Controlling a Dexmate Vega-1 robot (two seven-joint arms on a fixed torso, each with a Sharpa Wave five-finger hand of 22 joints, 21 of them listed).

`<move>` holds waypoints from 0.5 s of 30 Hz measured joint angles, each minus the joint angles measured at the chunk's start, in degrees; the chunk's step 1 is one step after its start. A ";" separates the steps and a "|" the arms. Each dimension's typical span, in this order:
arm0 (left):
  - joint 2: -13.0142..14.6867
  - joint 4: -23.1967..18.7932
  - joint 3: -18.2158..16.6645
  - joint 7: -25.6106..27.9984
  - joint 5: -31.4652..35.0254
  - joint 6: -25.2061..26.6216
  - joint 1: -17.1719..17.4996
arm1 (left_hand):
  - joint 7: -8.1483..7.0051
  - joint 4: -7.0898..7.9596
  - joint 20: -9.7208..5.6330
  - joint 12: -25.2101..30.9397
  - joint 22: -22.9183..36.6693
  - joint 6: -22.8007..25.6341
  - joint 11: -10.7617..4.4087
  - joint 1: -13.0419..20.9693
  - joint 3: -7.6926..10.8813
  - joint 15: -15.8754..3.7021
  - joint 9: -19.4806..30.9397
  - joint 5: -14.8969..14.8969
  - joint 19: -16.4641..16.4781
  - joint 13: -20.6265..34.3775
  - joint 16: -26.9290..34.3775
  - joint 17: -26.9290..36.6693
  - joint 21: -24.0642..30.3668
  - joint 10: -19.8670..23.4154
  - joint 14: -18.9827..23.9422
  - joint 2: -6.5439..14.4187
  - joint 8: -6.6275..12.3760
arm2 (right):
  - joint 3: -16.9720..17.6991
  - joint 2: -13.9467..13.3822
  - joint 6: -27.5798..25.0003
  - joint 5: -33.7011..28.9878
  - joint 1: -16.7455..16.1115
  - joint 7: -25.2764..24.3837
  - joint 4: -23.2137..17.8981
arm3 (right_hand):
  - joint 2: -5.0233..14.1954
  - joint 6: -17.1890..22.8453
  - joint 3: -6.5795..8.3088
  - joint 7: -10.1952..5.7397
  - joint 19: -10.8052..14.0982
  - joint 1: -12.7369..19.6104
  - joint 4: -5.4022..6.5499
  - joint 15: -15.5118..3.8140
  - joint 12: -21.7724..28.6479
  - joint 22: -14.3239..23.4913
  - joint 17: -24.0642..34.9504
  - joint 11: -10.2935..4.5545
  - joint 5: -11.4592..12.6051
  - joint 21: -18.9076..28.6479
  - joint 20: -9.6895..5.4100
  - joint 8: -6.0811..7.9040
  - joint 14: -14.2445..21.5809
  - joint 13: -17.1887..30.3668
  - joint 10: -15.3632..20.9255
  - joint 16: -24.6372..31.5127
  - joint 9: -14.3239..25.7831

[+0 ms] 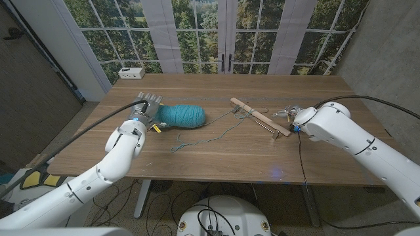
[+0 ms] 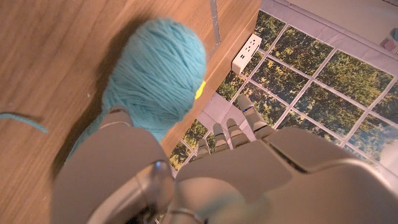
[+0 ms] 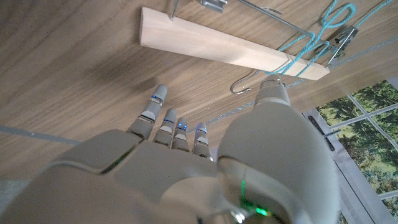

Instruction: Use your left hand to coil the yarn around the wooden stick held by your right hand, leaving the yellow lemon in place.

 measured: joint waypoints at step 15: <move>-6.54 1.78 -19.06 23.68 -29.53 -17.31 9.07 | -0.68 1.76 1.07 -5.48 0.18 -0.08 -0.21 -3.84 2.35 1.20 -3.44 -2.16 -4.92 -6.07 -0.67 -2.05 -5.39 -1.86 -7.18 8.28 0.04 | 0.64 0.08 18.32 -8.79 -9.21 -8.52 -1.03 | -2.17 2.46 -3.89 -1.19 1.20 -4.78 1.85 -1.25 0.78 -0.16 -3.47 -1.15 2.27 -1.45 -2.27 0.62 0.63 -3.19 3.05 0.70 -0.24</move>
